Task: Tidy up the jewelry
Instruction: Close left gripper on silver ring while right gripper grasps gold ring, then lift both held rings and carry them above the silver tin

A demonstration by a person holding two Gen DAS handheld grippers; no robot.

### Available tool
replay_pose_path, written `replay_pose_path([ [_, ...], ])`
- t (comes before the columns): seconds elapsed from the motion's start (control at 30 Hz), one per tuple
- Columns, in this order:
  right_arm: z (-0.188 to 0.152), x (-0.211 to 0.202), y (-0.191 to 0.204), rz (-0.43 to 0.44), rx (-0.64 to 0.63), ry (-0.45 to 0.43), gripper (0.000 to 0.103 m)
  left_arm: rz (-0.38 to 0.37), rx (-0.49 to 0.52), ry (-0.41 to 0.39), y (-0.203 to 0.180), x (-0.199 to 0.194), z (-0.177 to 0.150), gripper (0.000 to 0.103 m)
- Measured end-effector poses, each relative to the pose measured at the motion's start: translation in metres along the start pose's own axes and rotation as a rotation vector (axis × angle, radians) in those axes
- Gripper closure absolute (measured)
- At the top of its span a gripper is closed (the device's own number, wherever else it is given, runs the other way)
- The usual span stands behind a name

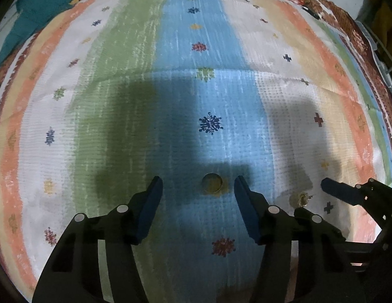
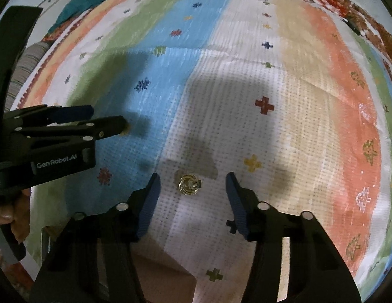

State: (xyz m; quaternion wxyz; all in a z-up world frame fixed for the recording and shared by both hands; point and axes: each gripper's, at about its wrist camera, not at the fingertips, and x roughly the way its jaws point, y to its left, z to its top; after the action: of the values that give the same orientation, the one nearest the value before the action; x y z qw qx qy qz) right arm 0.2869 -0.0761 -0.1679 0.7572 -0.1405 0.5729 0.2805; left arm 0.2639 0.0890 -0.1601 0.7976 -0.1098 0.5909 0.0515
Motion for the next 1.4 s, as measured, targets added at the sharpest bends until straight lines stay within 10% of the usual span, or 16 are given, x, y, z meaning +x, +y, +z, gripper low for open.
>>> replay_pose_path([
  [0.23,0.002,0.009,0.004,-0.017,-0.012,0.024,0.064,0.011,0.027,0.005,-0.007,0.009,0.003,0.054],
  [0.47,0.001,0.011,0.004,-0.042,-0.024,0.024,0.076,0.052,0.056,0.008,-0.016,0.013,0.004,0.083],
  [1.4,-0.010,-0.038,0.008,-0.072,-0.035,-0.120,0.084,0.069,0.059,-0.126,-0.027,-0.043,-0.020,0.084],
])
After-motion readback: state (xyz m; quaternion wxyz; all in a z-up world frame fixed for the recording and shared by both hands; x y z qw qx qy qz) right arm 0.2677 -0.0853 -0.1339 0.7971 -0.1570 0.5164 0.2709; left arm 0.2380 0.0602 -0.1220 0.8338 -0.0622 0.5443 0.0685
